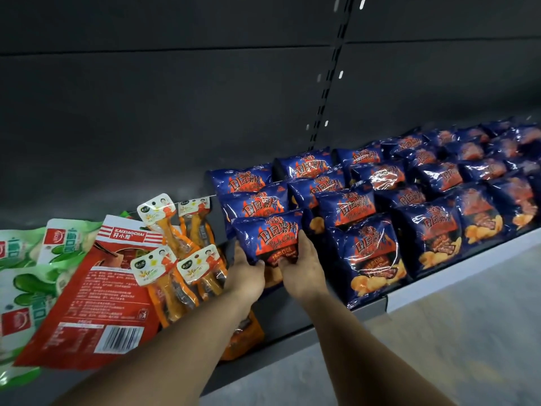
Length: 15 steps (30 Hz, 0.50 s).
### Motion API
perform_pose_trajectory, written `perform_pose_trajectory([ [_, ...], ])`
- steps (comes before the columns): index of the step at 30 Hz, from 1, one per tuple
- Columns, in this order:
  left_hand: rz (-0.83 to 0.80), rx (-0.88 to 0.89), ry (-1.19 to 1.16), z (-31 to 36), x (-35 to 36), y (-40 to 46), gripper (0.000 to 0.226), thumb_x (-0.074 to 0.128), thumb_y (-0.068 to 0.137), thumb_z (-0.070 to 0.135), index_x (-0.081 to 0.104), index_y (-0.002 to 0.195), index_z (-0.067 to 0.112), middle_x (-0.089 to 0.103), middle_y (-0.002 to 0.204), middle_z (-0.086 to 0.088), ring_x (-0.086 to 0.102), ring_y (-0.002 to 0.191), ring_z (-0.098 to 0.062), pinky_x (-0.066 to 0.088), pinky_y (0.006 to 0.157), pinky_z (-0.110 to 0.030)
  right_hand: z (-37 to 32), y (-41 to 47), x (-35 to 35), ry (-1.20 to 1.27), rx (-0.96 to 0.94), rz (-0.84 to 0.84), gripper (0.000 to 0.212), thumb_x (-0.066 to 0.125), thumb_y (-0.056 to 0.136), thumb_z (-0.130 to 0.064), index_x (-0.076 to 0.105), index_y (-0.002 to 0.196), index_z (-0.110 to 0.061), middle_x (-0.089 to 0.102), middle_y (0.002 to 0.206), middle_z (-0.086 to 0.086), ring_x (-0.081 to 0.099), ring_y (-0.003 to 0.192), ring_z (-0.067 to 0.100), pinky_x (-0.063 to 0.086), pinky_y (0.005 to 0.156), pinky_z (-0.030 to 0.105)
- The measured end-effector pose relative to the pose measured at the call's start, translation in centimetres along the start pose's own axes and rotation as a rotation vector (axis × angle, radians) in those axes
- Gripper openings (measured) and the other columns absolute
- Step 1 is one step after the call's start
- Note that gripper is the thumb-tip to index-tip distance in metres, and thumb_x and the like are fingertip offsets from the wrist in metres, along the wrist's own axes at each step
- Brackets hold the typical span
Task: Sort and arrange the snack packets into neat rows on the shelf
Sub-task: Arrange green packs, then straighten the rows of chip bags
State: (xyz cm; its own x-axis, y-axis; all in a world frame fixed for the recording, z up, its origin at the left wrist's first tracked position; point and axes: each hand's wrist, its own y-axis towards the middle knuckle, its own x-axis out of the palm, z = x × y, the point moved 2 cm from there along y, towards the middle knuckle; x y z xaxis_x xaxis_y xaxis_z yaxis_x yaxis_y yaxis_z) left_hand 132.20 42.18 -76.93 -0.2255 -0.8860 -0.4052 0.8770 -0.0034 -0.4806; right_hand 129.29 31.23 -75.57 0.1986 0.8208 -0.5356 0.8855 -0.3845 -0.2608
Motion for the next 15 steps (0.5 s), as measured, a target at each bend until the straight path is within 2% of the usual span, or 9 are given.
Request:
perform_pose_trajectory([
  [5, 0.093, -0.001, 0.005, -0.2, -0.4, 0.2, 0.061, 0.043, 0.100, 0.025, 0.012, 0.152, 0.024, 0.051, 0.134, -0.009, 0.052, 0.118, -0.030, 0.047, 0.091, -0.038, -0.5, 0.0, 0.3, 0.014, -0.011, -0.045, 0.076, 0.056, 0.093, -0.017, 0.010, 0.153, -0.021, 0.015, 0.158, -0.002, 0.017, 0.144, 0.017, 0.019, 0.115, 0.030],
  [8, 0.103, -0.004, -0.009, -0.3, -0.4, 0.3, 0.060, 0.043, 0.100, 0.026, 0.014, 0.152, 0.023, 0.048, 0.135, -0.010, 0.050, 0.121, -0.030, 0.045, 0.095, -0.039, -0.7, 0.2, 0.7, -0.007, -0.014, -0.054, 0.079, 0.058, 0.092, -0.018, 0.007, 0.153, -0.020, 0.012, 0.158, -0.001, 0.014, 0.145, 0.018, 0.017, 0.115, 0.029],
  [11, 0.105, -0.023, -0.017, -0.5, -0.6, 0.5, 0.060, 0.044, 0.100, 0.028, 0.015, 0.152, 0.022, 0.045, 0.139, -0.010, 0.047, 0.125, -0.031, 0.043, 0.095, -0.038, -0.9, 0.3, 0.9, -0.055, -0.001, -0.065, 0.081, 0.057, 0.092, -0.020, 0.004, 0.153, -0.021, 0.007, 0.159, 0.000, 0.011, 0.146, 0.018, 0.016, 0.114, 0.027],
  [15, 0.098, -0.026, -0.020, -0.5, -0.7, 0.3, 0.059, 0.046, 0.099, 0.029, 0.019, 0.151, 0.022, 0.044, 0.140, -0.011, 0.047, 0.125, -0.031, 0.044, 0.094, -0.039, -1.1, 0.0, 0.9, -0.119, 0.024, -0.032, 0.081, 0.054, 0.094, -0.021, -0.003, 0.152, -0.018, -0.001, 0.160, 0.002, 0.001, 0.147, 0.019, 0.007, 0.116, 0.026],
])
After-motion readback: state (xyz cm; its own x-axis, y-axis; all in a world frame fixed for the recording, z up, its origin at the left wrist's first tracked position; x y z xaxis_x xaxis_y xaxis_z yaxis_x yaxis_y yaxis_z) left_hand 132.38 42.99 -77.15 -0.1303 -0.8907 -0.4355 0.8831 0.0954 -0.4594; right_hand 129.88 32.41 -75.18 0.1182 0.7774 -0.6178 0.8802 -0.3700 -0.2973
